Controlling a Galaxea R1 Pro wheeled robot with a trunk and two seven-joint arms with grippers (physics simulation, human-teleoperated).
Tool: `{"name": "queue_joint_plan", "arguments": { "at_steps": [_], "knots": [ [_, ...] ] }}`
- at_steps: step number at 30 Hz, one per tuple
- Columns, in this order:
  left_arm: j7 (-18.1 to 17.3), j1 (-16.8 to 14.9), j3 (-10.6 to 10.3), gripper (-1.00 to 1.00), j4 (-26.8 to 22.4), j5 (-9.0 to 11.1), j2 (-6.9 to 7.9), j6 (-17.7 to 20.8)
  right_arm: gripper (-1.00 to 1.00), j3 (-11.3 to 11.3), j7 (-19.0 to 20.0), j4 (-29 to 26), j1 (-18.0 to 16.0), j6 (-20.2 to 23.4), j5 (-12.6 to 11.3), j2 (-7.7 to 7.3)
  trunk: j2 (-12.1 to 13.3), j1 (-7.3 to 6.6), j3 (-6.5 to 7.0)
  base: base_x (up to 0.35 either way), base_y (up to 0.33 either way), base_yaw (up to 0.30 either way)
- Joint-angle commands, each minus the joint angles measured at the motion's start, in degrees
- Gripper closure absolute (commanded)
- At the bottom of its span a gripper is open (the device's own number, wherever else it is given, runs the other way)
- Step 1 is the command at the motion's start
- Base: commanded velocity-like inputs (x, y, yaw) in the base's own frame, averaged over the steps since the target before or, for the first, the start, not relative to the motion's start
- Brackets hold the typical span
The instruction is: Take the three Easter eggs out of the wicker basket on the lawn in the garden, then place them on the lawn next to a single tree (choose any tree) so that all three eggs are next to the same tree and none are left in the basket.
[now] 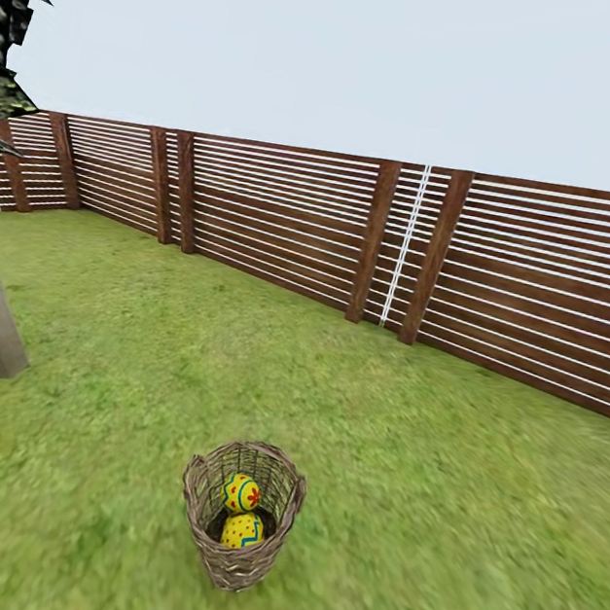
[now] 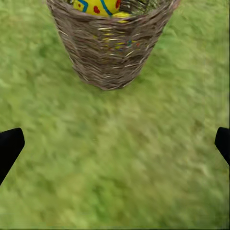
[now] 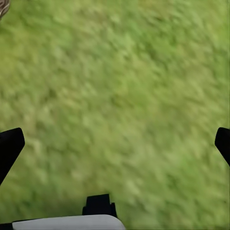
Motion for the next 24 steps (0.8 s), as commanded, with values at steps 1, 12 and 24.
{"name": "queue_joint_plan", "arguments": {
  "at_steps": [1,12,24],
  "knots": [
    [-6.36,0.00,2.73,-1.00,-1.74,0.11,-0.05,0.07,-1.00,0.04,-0.04,-0.07,0.03,-0.08,-0.22,-0.01,-0.02,0.01,-0.03,0.000,0.000,0.000],
    [-47.40,0.02,15.27,-1.00,-18.99,0.52,0.02,10.42,-1.00,-0.05,-0.03,-0.07,0.03,-0.08,-0.20,-0.09,-0.02,0.01,-0.03,0.000,0.000,0.000],
    [-54.21,0.00,15.59,-1.00,-34.38,1.36,-0.48,28.86,-1.00,-0.11,-0.03,0.02,0.03,-0.08,0.04,-0.42,-0.02,0.01,-0.03,0.000,0.000,0.000]
  ]
}}
